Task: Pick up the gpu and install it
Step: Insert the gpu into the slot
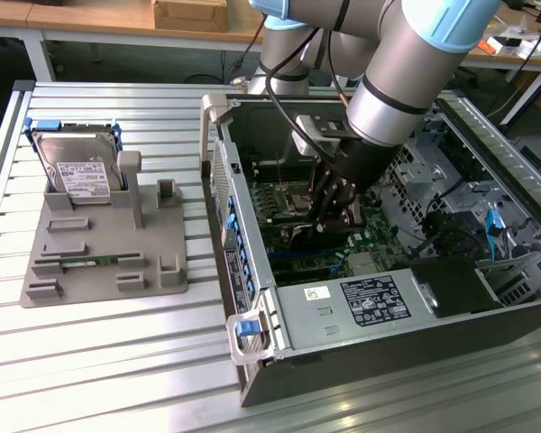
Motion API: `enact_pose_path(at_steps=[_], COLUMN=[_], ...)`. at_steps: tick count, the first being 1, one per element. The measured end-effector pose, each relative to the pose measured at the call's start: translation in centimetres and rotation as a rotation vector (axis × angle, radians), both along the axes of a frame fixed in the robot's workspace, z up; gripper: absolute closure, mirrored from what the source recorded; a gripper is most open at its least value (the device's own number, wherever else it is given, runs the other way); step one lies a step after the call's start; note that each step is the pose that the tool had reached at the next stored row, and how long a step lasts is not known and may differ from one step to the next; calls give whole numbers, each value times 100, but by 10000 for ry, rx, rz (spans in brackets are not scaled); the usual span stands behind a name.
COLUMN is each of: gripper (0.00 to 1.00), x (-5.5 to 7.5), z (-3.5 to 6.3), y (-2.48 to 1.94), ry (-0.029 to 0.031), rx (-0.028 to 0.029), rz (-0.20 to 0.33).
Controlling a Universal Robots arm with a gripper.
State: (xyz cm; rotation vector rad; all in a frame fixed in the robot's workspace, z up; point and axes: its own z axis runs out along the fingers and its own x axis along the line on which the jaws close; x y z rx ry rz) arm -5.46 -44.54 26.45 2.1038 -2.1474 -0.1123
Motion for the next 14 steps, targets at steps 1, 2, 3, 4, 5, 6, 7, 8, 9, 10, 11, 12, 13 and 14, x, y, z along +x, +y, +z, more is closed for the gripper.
enact_pose_path(at_steps=[1, 2, 3, 4, 5, 6, 7, 8, 9, 10, 11, 12, 13, 14], gripper=[73, 73, 73, 73, 73, 73, 73, 73, 73, 73, 73, 73, 73, 73], x=[0, 0, 1, 1, 1, 1, 1, 1, 1, 2, 3, 3, 4, 4], z=[-1, -3, -4, -9, -14, -16, -17, -20, -23, -27, -36, -44, -51, -55], y=[0, 0, 0, 0, 0, 0, 0, 0, 0, 0, 0, 0, 0, 0], ry=[0, 0, 2, 4, 1, 3, 5, 3, 4, 6, 17, 24, 27, 31], rx=[1, 2, 1, 0, 4, 1, 0, 3, 1, 2, 0, -1, 1, -1], rz=[0, 0, 1, 1, 1, 1, 1, 1, 1, 1, 1, 0, 0, 0])
